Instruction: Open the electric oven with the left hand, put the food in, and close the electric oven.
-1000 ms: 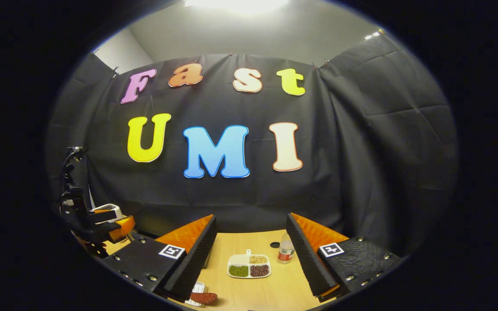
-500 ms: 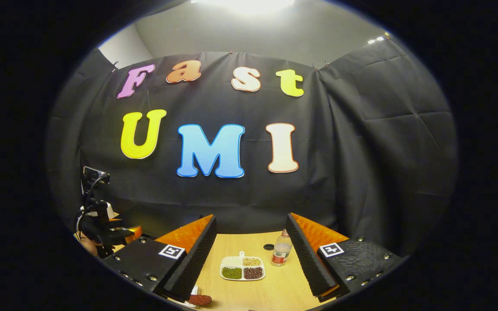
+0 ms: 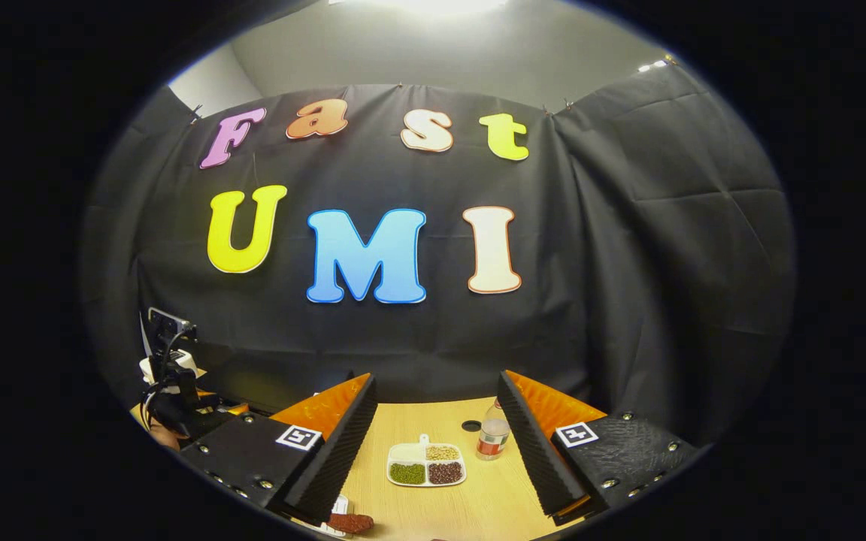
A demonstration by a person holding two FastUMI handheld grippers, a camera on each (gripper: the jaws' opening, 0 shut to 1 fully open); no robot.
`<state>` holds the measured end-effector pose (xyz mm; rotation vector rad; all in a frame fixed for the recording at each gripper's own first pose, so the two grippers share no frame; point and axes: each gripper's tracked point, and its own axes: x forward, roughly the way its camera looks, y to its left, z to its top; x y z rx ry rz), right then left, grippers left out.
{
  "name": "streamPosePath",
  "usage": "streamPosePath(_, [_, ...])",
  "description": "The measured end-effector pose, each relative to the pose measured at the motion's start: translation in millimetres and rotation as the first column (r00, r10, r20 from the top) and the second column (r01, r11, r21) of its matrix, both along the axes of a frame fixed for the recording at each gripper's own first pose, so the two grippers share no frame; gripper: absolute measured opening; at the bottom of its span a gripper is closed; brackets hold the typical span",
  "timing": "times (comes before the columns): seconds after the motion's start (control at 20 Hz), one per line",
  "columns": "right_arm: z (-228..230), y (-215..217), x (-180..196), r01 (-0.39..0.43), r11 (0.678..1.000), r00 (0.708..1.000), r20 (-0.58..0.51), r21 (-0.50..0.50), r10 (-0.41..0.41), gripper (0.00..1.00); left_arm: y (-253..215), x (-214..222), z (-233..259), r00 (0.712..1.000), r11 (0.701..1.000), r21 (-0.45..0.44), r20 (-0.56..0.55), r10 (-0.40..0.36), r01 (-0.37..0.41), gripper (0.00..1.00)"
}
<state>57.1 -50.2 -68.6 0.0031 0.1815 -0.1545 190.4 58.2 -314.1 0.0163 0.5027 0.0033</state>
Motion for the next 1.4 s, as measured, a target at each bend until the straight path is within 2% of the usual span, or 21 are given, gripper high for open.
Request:
streamPosePath(0.1, [0,2,-1,-0.01,1.0,1.0,0.0,-0.004,0.01,0.97,1,-1,3,1.0,1.0,-0.006,-0.006,-0.001,0.0,0.9])
streamPosePath(0.25, [0,4,-5,-0.015,1.0,1.0,-0.002,-0.003,0.015,0.97,0,-6,1,1.0,1.0,-0.002,-0.017,0.0,0.0,0.97])
streamPosePath(0.35, [-1,3,-9,-0.015,1.0,1.0,-0.002,-0.004,0.015,0.97,-1,-11,2,1.0,1.0,0.0,-0.019,-0.001,0.001,0.97])
streamPosePath(0.4, [0,2,-10,-0.014,1.0,1.0,-0.001,-0.005,0.014,0.97,-1,-14,2,1.0,1.0,0.001,-0.019,-0.003,0.003,0.94])
streamPosePath(0.45, [0,1,-11,-0.013,1.0,1.0,-0.001,-0.006,0.013,0.97,0,-18,2,1.0,1.0,0.001,-0.02,-0.003,0.003,0.97])
streamPosePath(0.55, [1,0,-14,-0.01,1.0,1.0,-0.001,-0.007,0.01,0.97,-1,-25,1,1.0,1.0,0.0,-0.024,-0.002,0.002,0.93])
streamPosePath(1.4, [2,21,-31,-0.041,0.999,0.999,-0.009,-0.009,0.041,0.97,-3,-79,-16,0.998,0.999,0.004,-0.049,-0.035,0.035,0.93])
